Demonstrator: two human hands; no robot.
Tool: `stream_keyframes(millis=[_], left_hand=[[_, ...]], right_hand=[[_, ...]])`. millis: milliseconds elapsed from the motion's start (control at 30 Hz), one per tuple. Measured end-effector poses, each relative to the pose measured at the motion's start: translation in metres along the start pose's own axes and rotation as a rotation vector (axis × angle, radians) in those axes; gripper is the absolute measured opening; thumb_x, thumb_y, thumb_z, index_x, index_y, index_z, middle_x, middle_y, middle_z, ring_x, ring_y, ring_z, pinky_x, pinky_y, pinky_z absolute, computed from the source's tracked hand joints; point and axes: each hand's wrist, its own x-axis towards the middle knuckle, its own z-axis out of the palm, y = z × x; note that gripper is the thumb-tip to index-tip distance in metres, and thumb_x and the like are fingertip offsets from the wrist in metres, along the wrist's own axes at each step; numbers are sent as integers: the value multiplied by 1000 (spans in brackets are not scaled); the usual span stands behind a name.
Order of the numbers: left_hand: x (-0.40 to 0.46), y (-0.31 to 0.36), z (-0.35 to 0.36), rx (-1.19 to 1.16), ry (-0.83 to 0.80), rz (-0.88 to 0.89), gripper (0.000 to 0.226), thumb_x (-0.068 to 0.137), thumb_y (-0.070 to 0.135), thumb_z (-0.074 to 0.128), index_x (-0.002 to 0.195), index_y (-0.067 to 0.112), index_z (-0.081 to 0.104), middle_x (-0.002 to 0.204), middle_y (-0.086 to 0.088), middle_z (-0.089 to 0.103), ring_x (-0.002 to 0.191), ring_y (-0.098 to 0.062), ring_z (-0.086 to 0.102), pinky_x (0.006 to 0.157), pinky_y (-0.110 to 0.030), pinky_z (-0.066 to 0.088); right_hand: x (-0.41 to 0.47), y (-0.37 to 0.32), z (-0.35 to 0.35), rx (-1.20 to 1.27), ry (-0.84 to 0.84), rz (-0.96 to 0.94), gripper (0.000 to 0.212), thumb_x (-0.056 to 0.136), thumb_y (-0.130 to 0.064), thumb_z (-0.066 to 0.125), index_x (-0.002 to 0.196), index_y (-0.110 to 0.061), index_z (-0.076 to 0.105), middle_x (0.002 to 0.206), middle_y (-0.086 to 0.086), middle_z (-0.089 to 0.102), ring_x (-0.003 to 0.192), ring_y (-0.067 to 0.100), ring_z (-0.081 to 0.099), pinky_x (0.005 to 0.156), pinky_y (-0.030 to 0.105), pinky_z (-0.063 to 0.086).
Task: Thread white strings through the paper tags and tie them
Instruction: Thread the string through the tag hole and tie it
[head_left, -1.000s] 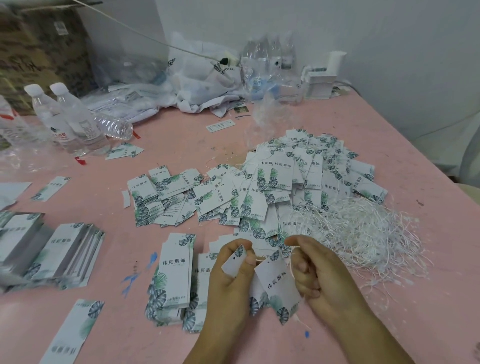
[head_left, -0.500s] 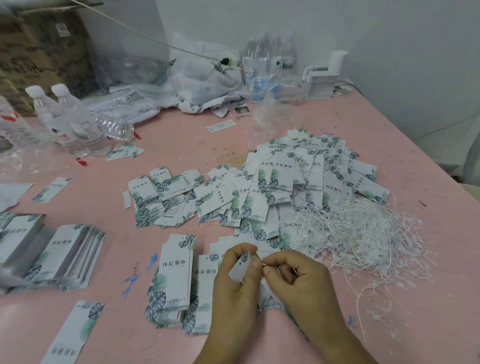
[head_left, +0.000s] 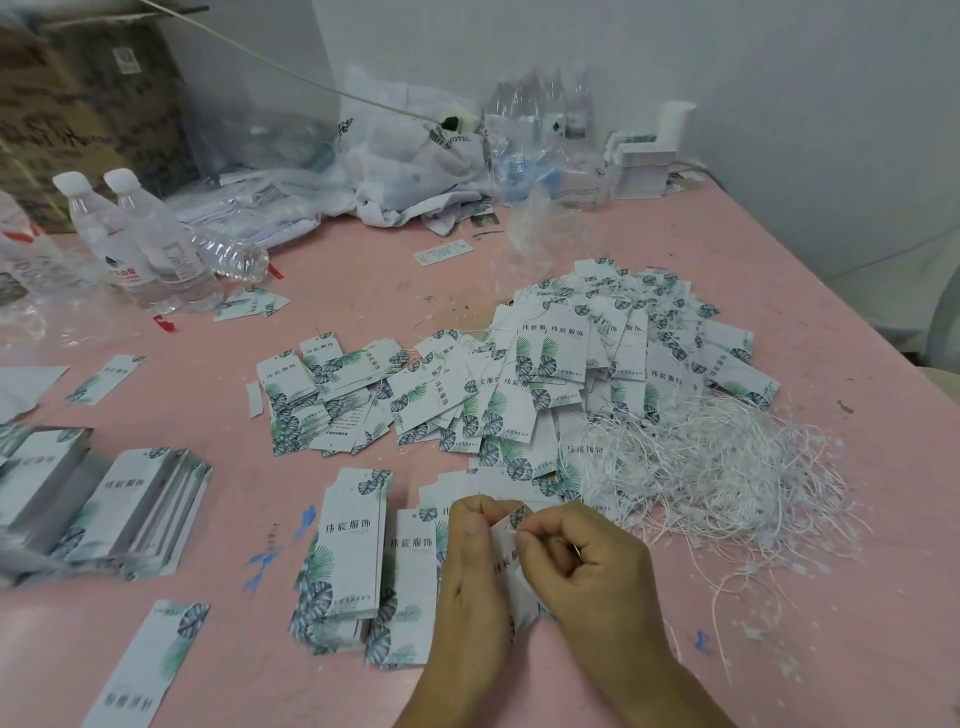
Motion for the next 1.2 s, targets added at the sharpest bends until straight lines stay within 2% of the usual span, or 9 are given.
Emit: stream_keyframes(millis=[133, 267, 500, 667, 800, 933, 1033, 1100, 1200], left_hand=[[1, -3, 1, -85, -42, -31, 43, 94, 63, 33, 88, 28, 55, 95, 0, 67, 88, -15, 65, 77, -23, 51], [3, -7, 1, -135, -24, -72, 34, 98, 44, 33, 86, 20, 54, 103, -7, 65, 94, -24, 60, 85, -45, 47], [3, -2, 2, -188, -44, -74, 33, 92, 48, 41, 88, 18, 56, 97, -7, 64, 88, -22, 58, 80, -37, 47], [7, -1, 0, -280, -67, -81, 14, 84, 26, 60, 90, 14, 58, 101, -12, 62, 89, -30, 57, 80, -44, 43], [7, 0, 0, -302, -60, -40, 16, 81, 29, 67, 86, 15, 63, 107, -9, 67, 96, -25, 65, 83, -32, 53], [6, 5, 0, -258, -46, 17, 18, 82, 30, 64, 84, 13, 62, 107, -6, 69, 97, -17, 67, 81, -24, 53], [7, 7, -1, -123, -20, 93, 21, 86, 36, 57, 85, 14, 58, 115, 1, 64, 107, -13, 62, 87, -23, 49], [10, 6, -4, -19, 35, 123, 15, 87, 40, 53, 84, 26, 57, 117, 8, 59, 109, -12, 57, 87, -22, 44], [11, 6, -6, -164, 90, 54, 13, 92, 30, 53, 80, 27, 56, 102, 9, 60, 83, -9, 55, 70, -21, 42]], right_hand=[[0, -2, 0, 0, 32, -4, 11, 75, -14, 70, 72, -24, 67, 56, -18, 44, 51, 2, 43, 57, 10, 37], [0, -3, -1, 11, 42, 15, 13, 75, -13, 70, 71, -25, 66, 55, -15, 42, 50, 2, 42, 55, 10, 36], [-1, -4, 0, 0, 62, 13, 11, 74, -14, 69, 71, -24, 68, 53, -14, 40, 49, 2, 39, 52, 14, 37], [1, -4, -4, 23, 66, -58, 14, 77, -13, 71, 73, -26, 70, 56, -5, 41, 49, 5, 38, 50, 20, 39], [2, 0, -9, 56, 57, -64, 14, 77, -14, 72, 78, -28, 70, 56, -3, 44, 50, 5, 39, 51, 16, 37], [2, 2, -11, 54, 10, -34, 9, 79, -21, 72, 80, -29, 71, 58, -3, 47, 51, 6, 42, 52, 15, 38], [4, -1, -14, 166, -55, 112, 9, 79, -32, 68, 85, -34, 74, 66, -5, 63, 57, 8, 54, 54, 15, 45], [9, 2, -19, 295, -79, 270, 14, 80, -31, 65, 90, -32, 75, 66, -7, 67, 55, 9, 56, 51, 18, 45], [20, 14, -33, 601, -120, 471, 13, 80, -21, 68, 90, -16, 75, 54, -1, 44, 43, 11, 31, 40, 20, 28]])
